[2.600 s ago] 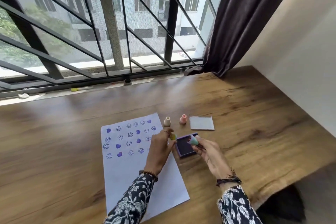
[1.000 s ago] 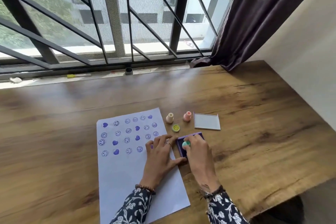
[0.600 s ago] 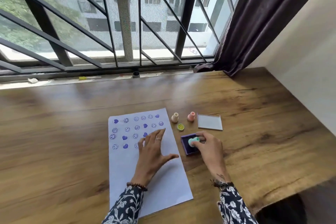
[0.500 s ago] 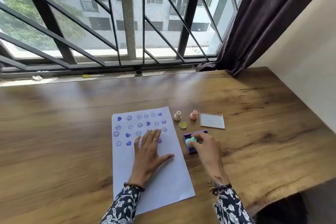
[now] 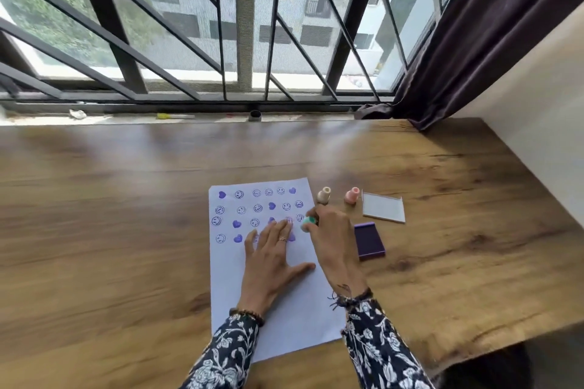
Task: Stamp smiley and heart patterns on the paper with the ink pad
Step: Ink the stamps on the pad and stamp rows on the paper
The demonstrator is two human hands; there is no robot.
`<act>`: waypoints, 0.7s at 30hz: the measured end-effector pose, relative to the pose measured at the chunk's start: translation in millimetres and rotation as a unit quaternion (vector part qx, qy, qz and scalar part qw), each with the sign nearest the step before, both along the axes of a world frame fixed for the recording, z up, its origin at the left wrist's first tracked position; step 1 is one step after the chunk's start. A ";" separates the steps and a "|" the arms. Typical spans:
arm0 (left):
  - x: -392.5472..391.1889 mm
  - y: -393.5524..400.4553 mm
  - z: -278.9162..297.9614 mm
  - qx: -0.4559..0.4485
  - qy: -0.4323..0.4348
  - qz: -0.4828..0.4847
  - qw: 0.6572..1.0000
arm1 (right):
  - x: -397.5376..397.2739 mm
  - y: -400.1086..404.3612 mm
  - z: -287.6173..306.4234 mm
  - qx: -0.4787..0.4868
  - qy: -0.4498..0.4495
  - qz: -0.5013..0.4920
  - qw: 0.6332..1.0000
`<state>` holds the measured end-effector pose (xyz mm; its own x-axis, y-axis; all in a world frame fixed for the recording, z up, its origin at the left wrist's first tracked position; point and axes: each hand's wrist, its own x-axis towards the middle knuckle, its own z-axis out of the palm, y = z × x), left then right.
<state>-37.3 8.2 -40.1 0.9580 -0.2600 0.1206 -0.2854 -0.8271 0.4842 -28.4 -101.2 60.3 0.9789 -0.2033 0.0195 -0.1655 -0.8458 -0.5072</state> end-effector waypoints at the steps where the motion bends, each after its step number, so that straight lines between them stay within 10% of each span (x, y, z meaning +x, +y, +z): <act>1: 0.1 0.2 -0.1 0.000 0.002 -0.001 1.000 | 1.0 0.7 -2.3 -0.005 -0.009 -0.001 1.000; 21: -1.2 -0.3 -3.0 -0.039 -0.014 0.010 0.999 | -1.5 -5.6 -37.7 -0.016 0.032 0.051 0.998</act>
